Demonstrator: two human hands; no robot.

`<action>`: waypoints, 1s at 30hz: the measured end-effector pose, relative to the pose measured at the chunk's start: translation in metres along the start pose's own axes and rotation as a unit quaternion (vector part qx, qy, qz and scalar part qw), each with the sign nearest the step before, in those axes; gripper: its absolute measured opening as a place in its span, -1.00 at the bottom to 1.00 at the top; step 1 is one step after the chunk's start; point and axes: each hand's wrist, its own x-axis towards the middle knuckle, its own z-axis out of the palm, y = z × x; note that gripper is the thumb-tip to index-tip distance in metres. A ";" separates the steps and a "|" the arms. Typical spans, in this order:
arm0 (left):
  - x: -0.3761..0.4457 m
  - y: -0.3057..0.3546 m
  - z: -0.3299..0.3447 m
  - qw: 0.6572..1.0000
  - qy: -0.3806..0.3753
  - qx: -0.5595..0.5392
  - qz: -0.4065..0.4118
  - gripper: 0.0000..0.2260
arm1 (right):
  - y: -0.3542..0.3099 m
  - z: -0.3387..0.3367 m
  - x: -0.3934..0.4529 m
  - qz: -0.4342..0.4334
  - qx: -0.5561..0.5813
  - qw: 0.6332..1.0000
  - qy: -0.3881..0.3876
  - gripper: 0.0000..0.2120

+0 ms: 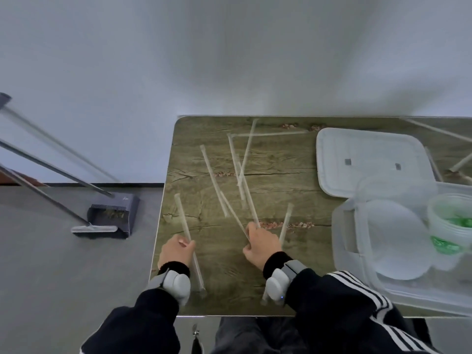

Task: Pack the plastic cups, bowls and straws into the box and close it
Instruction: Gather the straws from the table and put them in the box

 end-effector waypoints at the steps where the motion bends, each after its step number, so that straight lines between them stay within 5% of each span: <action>1: 0.003 0.005 -0.002 1.000 -0.002 -0.018 0.005 -0.93 | 0.001 -0.004 -0.001 0.020 0.052 0.997 0.044 -0.80; 6: 0.017 0.046 -0.001 0.997 -0.047 -0.025 0.054 -0.88 | 0.027 -0.018 -0.013 0.159 0.267 0.936 0.165 -0.70; 13: 0.049 0.116 0.020 0.994 -0.063 -0.002 0.087 -0.86 | 0.056 -0.004 -0.025 0.316 0.248 0.913 0.068 -0.56; 20: 0.065 0.131 0.037 0.997 -0.023 0.049 0.056 -0.57 | 0.058 -0.001 -0.008 0.330 0.147 0.932 0.026 -0.78; 25: 0.064 0.122 0.044 0.990 -0.010 0.113 0.088 -0.67 | 0.063 -0.002 -0.006 0.306 0.088 0.948 0.003 -0.79; 30: 0.061 0.104 0.037 0.988 -0.016 0.125 0.088 -0.81 | 0.056 -0.018 0.012 0.290 0.307 0.901 0.103 -0.83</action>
